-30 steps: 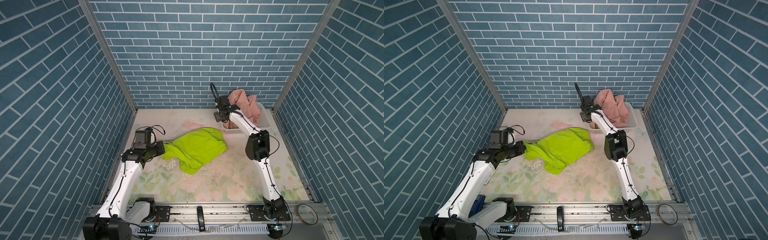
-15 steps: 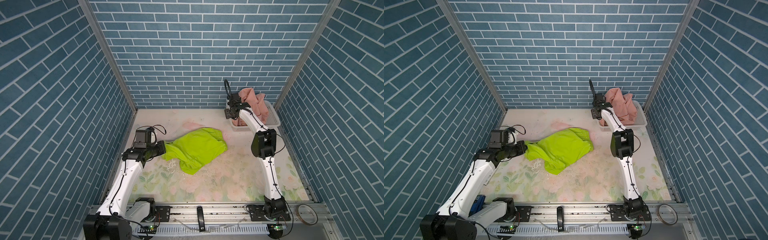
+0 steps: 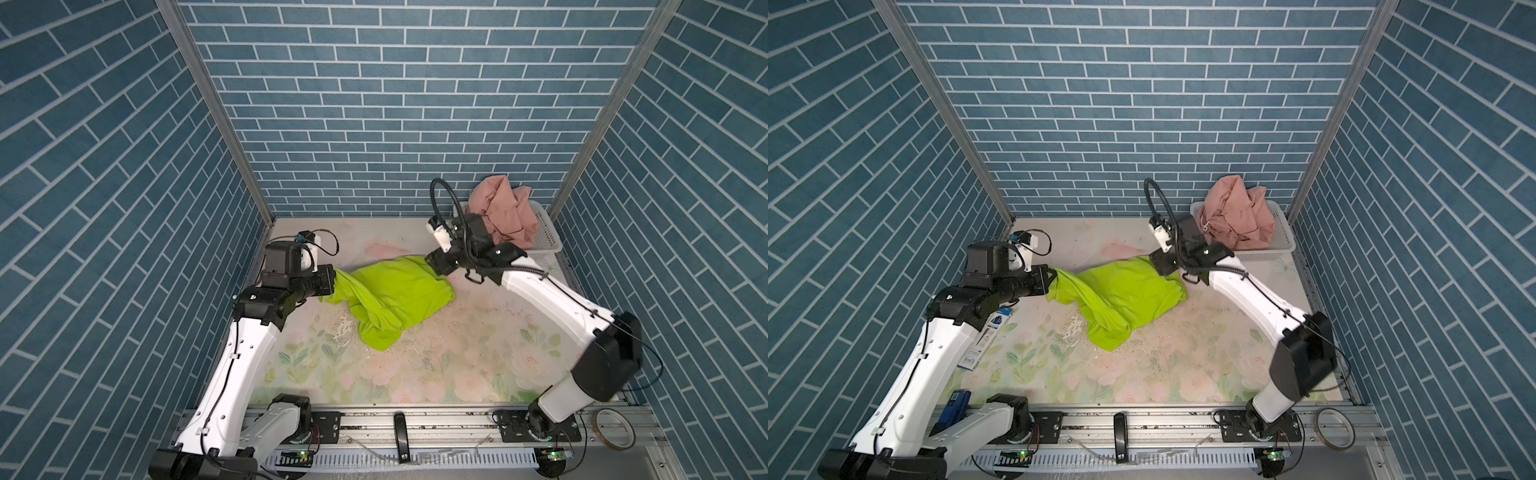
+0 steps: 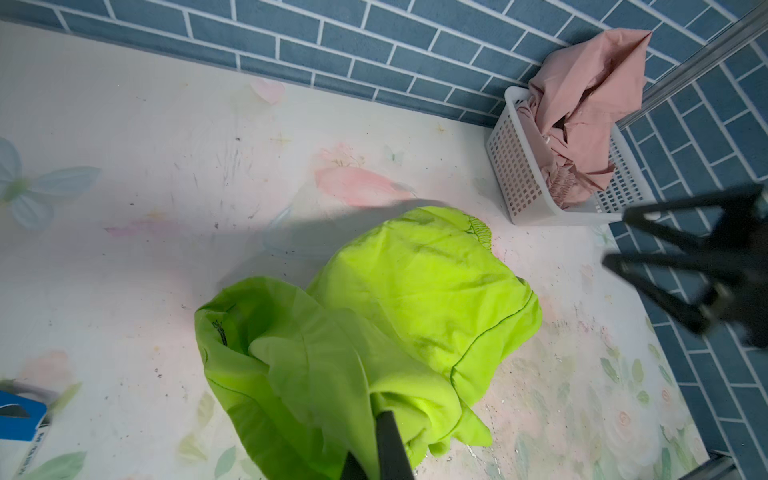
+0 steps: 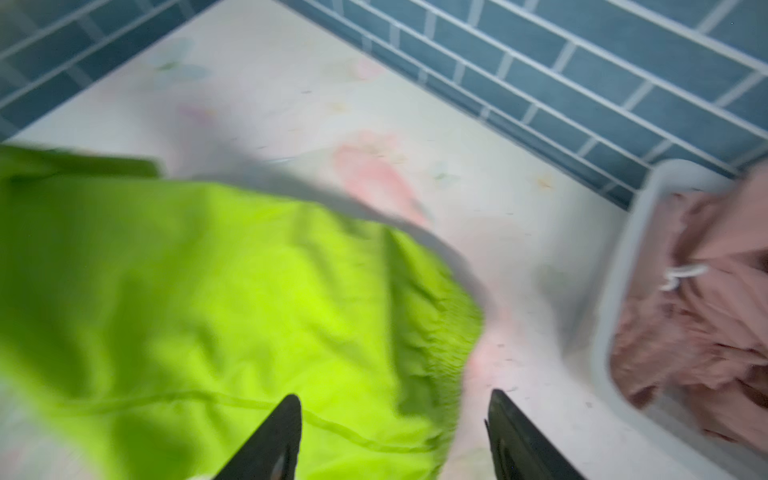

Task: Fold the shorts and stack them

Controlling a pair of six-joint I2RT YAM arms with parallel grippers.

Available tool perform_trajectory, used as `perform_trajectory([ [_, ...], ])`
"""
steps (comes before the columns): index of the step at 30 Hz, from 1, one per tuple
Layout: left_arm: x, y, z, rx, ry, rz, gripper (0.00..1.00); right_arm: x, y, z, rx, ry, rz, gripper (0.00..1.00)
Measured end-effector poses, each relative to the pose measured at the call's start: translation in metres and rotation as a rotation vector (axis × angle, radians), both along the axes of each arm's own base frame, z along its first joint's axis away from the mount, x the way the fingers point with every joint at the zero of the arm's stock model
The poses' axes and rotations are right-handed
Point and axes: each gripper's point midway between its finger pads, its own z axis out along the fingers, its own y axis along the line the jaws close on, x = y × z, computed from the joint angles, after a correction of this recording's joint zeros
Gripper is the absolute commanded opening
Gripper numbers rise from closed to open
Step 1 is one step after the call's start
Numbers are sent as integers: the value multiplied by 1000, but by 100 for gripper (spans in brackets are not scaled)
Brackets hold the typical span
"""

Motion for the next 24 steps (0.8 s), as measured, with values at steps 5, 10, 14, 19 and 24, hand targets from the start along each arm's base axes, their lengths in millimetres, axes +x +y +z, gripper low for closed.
perform_trajectory([
  [5, 7, 3, 5, 31, 6, 8, 0, -111, 35, -79, -52, 78, 229, 71],
  [10, 9, 4, 9, 37, 1, 11, 0, -141, 47, -144, -152, 105, 269, 71],
  [14, 9, 4, 10, 36, -1, 10, 0, -115, 64, -147, -127, 28, 202, 58],
  [19, 9, 6, 9, 52, 2, 12, 0, -84, 87, -132, -28, -1, 159, 1],
  [24, 7, 10, 5, 80, 14, 21, 0, -66, 88, -116, 47, 48, 158, 0],
])
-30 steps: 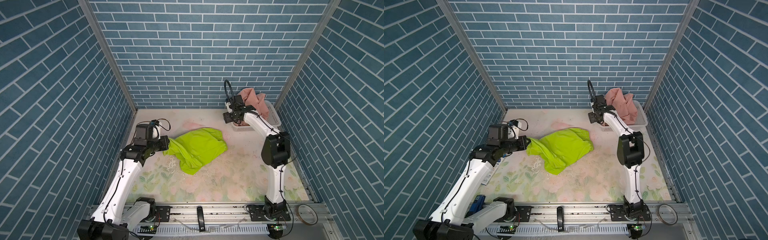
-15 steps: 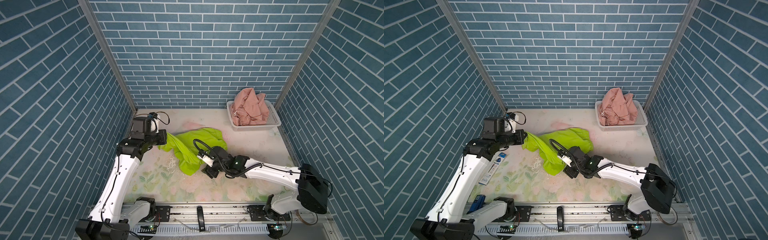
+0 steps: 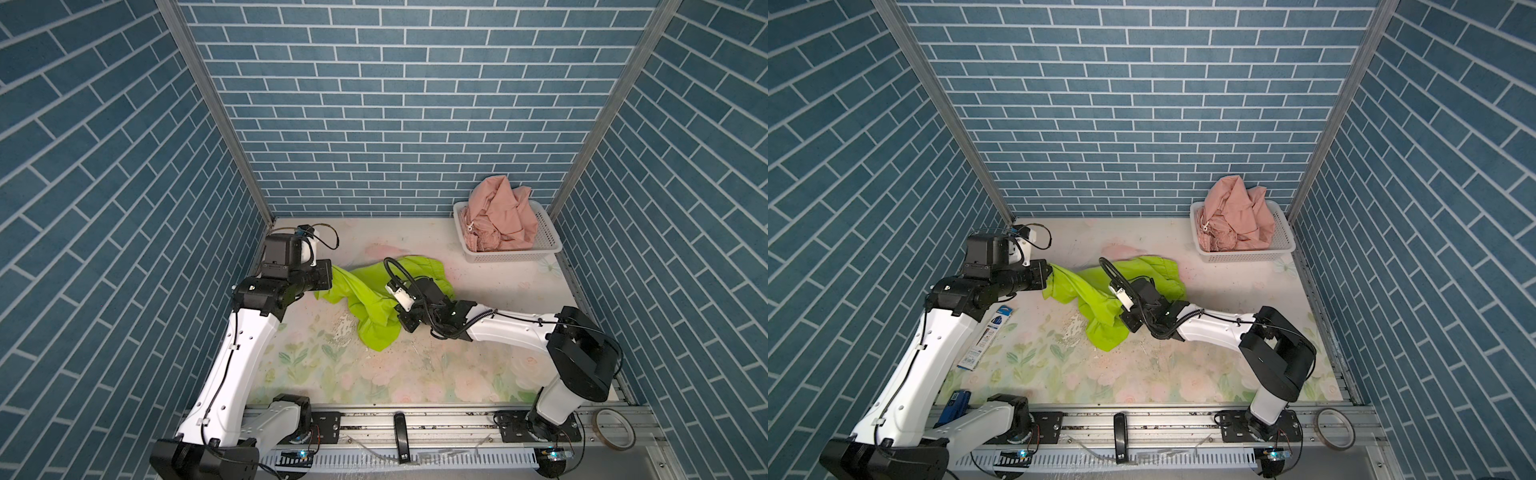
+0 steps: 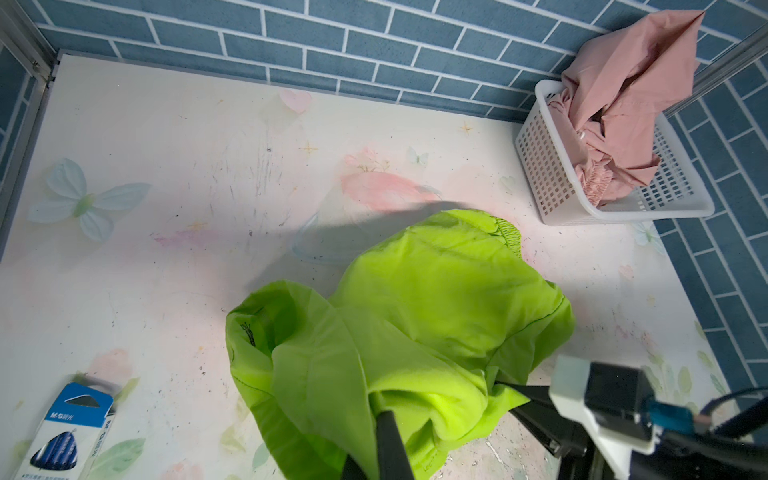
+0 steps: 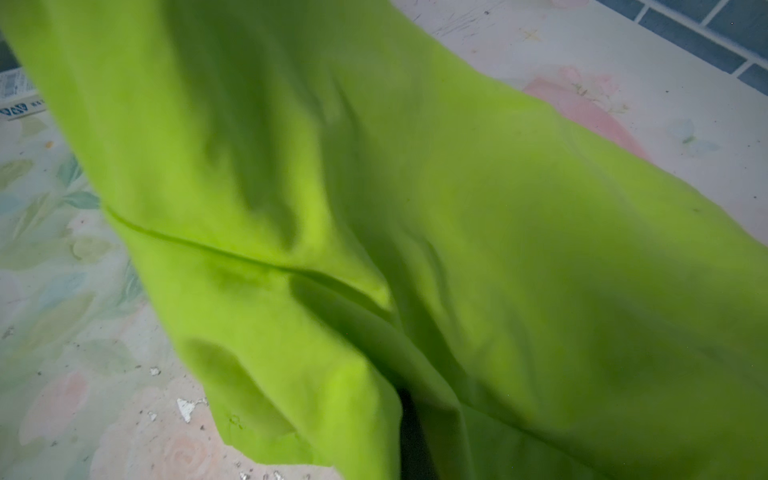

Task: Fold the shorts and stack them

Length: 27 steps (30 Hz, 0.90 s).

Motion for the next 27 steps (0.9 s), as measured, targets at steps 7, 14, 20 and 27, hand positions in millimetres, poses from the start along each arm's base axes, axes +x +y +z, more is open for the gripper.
perform_trajectory([
  [7, -8, -4, 40, 32, -70, -77, 0, -10, -11, 89, 62, 44, 70, 0],
  [14, -34, -2, 116, 72, -190, -126, 0, -24, -49, 205, 200, 26, 117, 0],
  [20, -28, -2, 112, 104, -120, -140, 0, 13, -81, 204, 218, 122, 53, 0],
  [27, 46, -8, -10, 119, 209, -99, 0, 95, -76, 91, 126, 383, -28, 0],
])
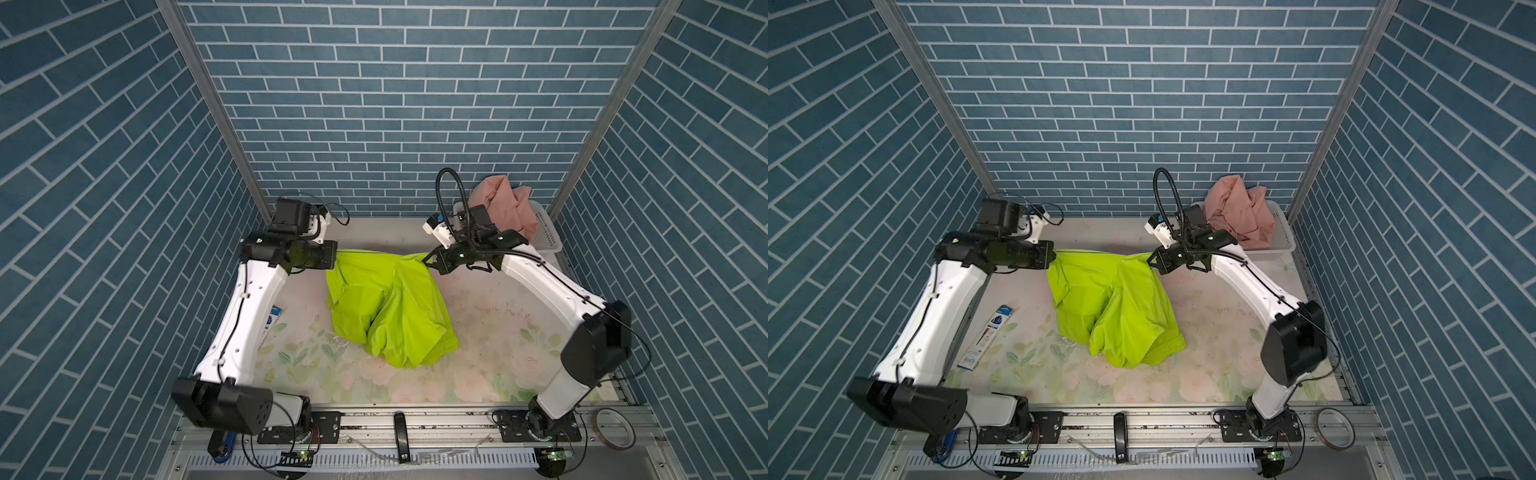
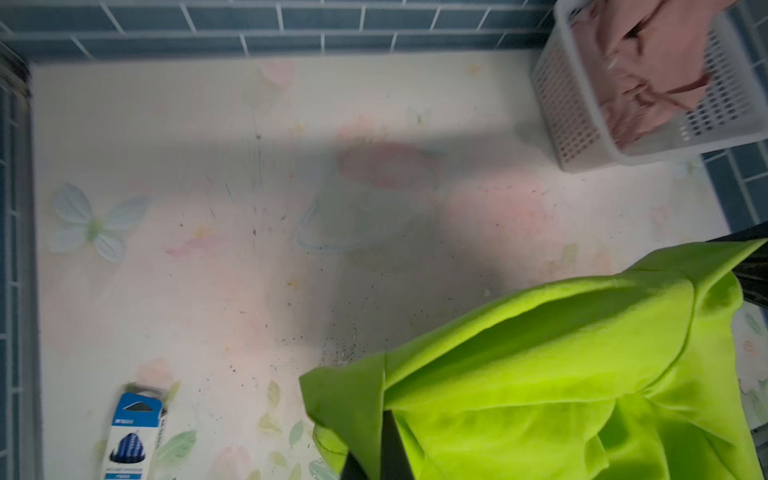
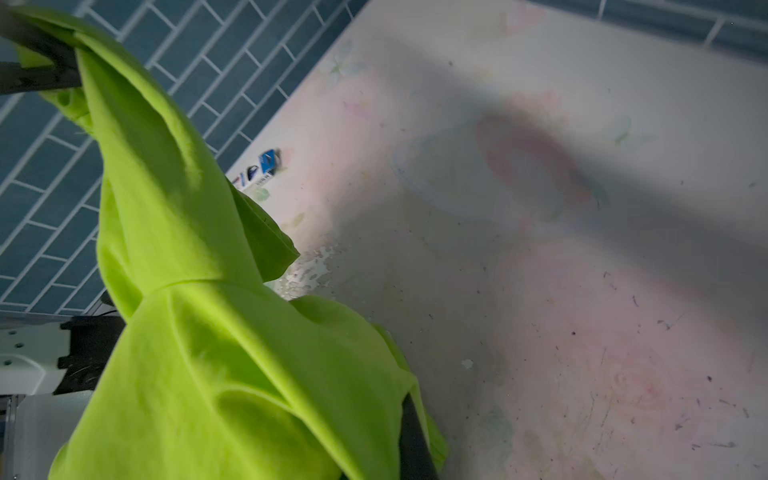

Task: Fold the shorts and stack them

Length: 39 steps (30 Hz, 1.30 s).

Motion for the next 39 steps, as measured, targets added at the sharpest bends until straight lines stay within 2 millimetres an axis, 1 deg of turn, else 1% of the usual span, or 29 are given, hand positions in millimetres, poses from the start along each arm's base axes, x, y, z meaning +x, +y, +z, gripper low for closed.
perform_trajectory([
  [1, 10, 0, -16, 3, 34, 17, 3, 12, 1, -17, -11, 36, -9, 0],
  [2, 18, 0, -29, 5, 55, 34, 12, 25, 3, -36, -23, 70, -16, 1],
  [3, 24, -1, -38, 0, 64, 50, 26, 33, 5, -48, -30, 92, -19, 9],
  [5, 35, 0, -49, -1, 62, 76, 84, 51, 10, -67, -38, 126, -35, 31],
  [6, 39, 0, -50, -5, 52, 85, 99, 57, 11, -70, -37, 128, -40, 40],
  [7, 44, 0, -47, -7, 32, 93, 100, 61, 12, -71, -34, 127, -48, 47],
  [8, 48, 0, -44, -10, 13, 98, 100, 64, 12, -70, -32, 124, -60, 53],
  [10, 53, -1, -36, -17, -24, 107, 100, 70, 8, -59, -27, 94, -90, 57],
  [12, 54, -1, -28, -21, -54, 108, 100, 74, 1, -41, -14, 44, -127, 60],
  [14, 50, -3, -19, -31, -85, 107, 100, 69, -15, -23, -8, 2, -171, 60],
  [15, 44, -5, -13, -37, -108, 105, 100, 64, -27, -14, -9, -19, -199, 60],
  [16, 34, -9, -11, -40, -120, 96, 100, 54, -41, -7, -12, -34, -227, 60],
  [17, 20, -17, -8, -48, -138, 70, 100, 42, -54, -1, -16, -42, -255, 61],
  [18, 7, -25, -8, -58, -148, 44, 100, 32, -66, 2, -18, -48, -280, 61],
  [20, -21, -42, -14, -87, -149, -11, 100, 2, -85, 0, -16, -39, -320, 61],
  [22, -45, -49, -30, -115, -120, -36, 100, -39, -95, -17, -14, 1, -333, 62],
  [23, -52, -48, -38, -123, -107, -34, 100, -56, -98, -27, -20, 24, -332, 62],
  [24, -59, -47, -47, -126, -86, -28, 100, -80, -98, -41, -34, 51, -319, 63],
  [25, -64, -46, -56, -127, -66, -25, 100, -99, -98, -54, -51, 78, -304, 63],
  [28, -71, -46, -71, -133, -22, -20, 100, -140, -92, -86, -89, 146, -244, 68],
  [31, -71, -49, -71, -149, -15, -26, 100, -154, -95, -113, -133, 200, -241, 69],
  [33, -72, -51, -70, -159, -14, -32, 100, -154, -97, -125, -161, 221, -247, 70],
  [36, -74, -52, -72, -165, -6, -35, 100, -150, -92, -140, -183, 241, -240, 68],
  [38, -76, -51, -75, -165, 1, -35, 100, -148, -86, -147, -178, 258, -222, 62],
  [39, -77, -51, -76, -164, 5, -35, 100, -148, -80, -149, -162, 266, -205, 56],
])
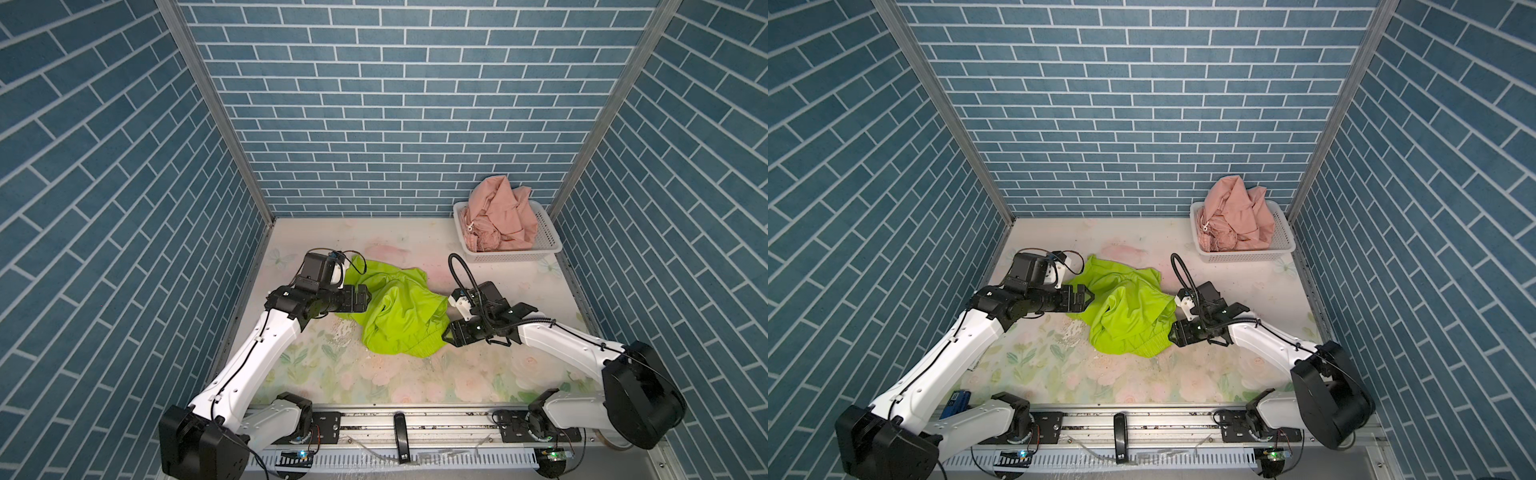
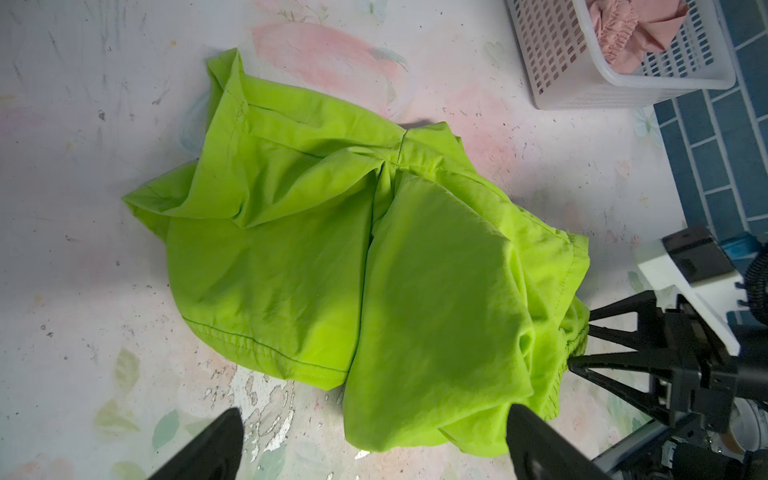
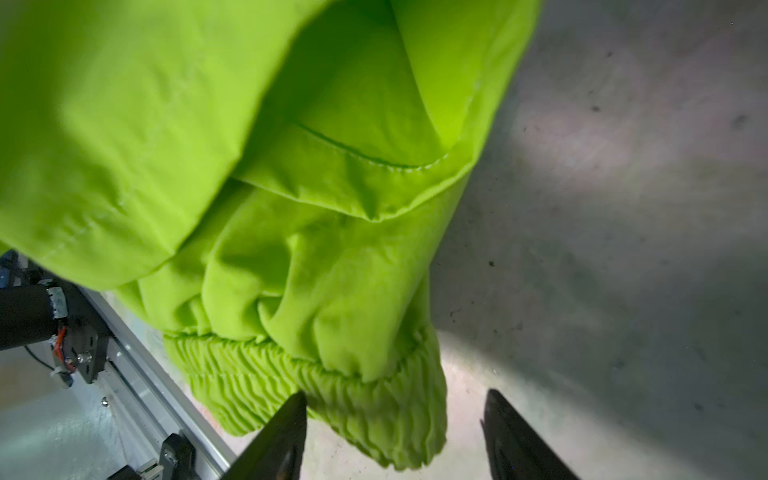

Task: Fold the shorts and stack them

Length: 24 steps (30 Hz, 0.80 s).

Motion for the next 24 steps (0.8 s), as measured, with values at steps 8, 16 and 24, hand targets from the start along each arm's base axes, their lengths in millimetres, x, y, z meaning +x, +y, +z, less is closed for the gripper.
perform_trajectory([
  [8, -4, 3, 6, 14, 7, 2, 100, -8, 52, 42, 235, 44, 131, 0],
  [16, 11, 1, 71, 19, -127, -31, 100, 27, 120, 177, 488, -178, 239, 0],
  [24, -6, 0, 111, -7, -272, -91, 100, 105, 145, 260, 509, -452, 100, 0],
])
